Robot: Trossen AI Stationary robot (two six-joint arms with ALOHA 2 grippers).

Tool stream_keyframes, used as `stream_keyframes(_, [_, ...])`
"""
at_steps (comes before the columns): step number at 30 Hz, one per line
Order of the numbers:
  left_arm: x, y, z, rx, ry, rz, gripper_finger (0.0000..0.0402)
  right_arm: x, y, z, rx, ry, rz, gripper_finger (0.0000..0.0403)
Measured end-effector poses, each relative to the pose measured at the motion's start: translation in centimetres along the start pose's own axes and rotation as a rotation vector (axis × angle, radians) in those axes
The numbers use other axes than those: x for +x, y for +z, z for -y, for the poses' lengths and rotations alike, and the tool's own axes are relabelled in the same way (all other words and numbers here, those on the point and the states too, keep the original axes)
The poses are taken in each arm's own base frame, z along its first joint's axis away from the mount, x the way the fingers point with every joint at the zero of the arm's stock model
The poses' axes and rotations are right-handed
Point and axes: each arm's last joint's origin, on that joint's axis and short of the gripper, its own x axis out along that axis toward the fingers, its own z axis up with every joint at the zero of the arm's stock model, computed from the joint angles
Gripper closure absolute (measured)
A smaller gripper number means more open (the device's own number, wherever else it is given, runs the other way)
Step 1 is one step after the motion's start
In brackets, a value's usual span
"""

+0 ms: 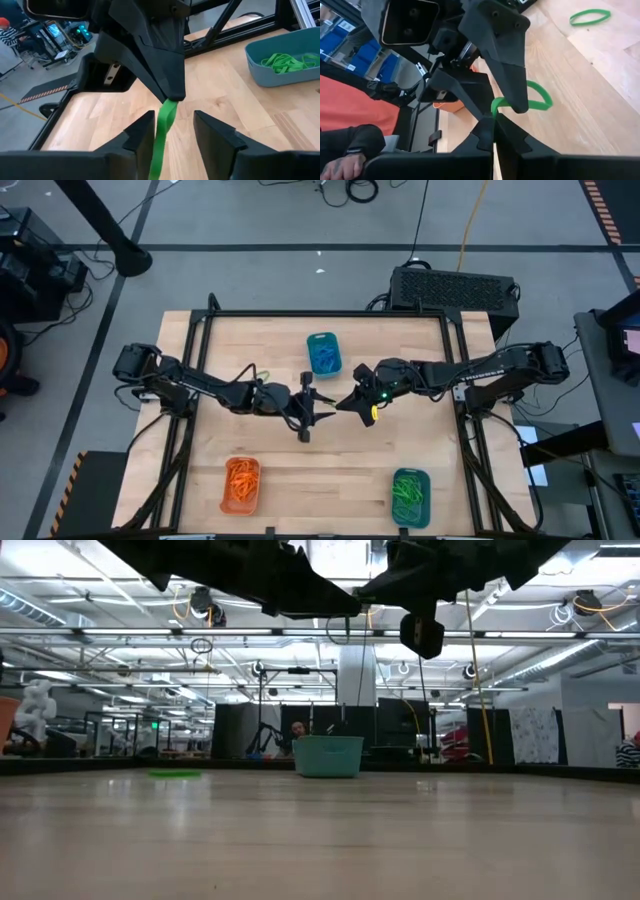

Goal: Sort rubber bands into baskets
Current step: Put the green rubber band into the bottom bin

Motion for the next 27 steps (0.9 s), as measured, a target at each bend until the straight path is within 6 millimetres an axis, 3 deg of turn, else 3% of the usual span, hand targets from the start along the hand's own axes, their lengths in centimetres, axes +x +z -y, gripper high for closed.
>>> stream_keyframes(5, [0.0, 0.0, 0.0, -0.007, 0.001, 0.002, 0.0299, 0.0, 0.0, 0.0, 0.000, 0.000, 0.001, 0.0402])
stream_keyframes(10, [0.0, 0.0, 0.1, -0.018, -0.003, 0.000, 0.0387, 0.0, 0.0, 0.0, -0.013, -0.001, 0.000, 0.0402])
stream_keyframes(14, [0.0, 0.0, 0.1, -0.018, -0.007, -0.001, 0.0396, 0.0, 0.1, 0.1, -0.041, -0.002, 0.002, 0.0378])
stream_keyframes(21, [-0.1, 0.1, 0.4, -0.022, -0.017, 0.000, 0.0398, -0.5, 0.5, 1.2, -0.027, -0.062, -0.014, 0.0286])
stream_keyframes(27, [-0.5, 1.0, 2.4, -0.085, -0.128, 0.068, 0.0400, -1.3, 0.5, 2.2, 0.011, -0.103, -0.086, 0.0223])
